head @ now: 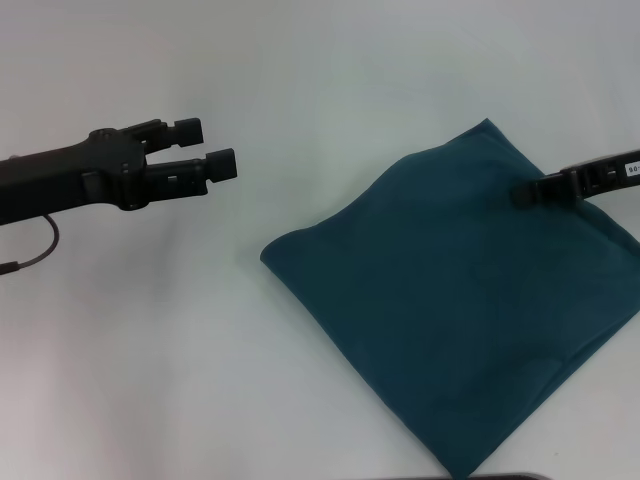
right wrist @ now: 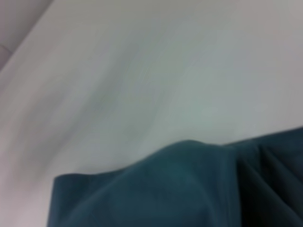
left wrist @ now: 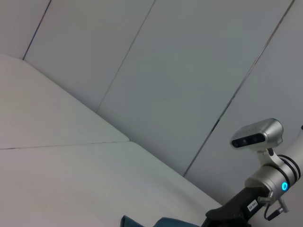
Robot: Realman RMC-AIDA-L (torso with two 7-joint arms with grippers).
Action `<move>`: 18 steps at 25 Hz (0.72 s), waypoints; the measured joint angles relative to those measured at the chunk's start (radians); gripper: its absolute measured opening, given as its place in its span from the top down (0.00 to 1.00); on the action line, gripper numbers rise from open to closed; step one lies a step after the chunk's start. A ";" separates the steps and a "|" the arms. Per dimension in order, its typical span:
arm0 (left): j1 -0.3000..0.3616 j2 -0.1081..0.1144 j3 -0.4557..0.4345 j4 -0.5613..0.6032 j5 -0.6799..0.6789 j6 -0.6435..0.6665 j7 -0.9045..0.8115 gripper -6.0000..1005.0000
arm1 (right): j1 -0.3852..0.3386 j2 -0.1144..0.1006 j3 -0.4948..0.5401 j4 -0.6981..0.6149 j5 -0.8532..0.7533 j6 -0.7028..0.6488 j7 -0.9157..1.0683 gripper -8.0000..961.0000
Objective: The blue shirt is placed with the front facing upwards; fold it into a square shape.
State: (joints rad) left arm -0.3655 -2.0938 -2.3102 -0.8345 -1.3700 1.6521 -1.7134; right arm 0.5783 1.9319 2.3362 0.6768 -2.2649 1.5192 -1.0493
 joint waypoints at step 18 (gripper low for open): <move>-0.001 -0.006 0.000 0.000 -0.002 0.003 -0.006 0.07 | -0.034 -0.022 0.013 0.013 -0.071 0.055 0.053 0.61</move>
State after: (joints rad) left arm -0.3666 -2.0999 -2.3103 -0.8345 -1.3717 1.6552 -1.7197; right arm 0.5439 1.9098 2.3488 0.6897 -2.3363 1.5742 -0.9964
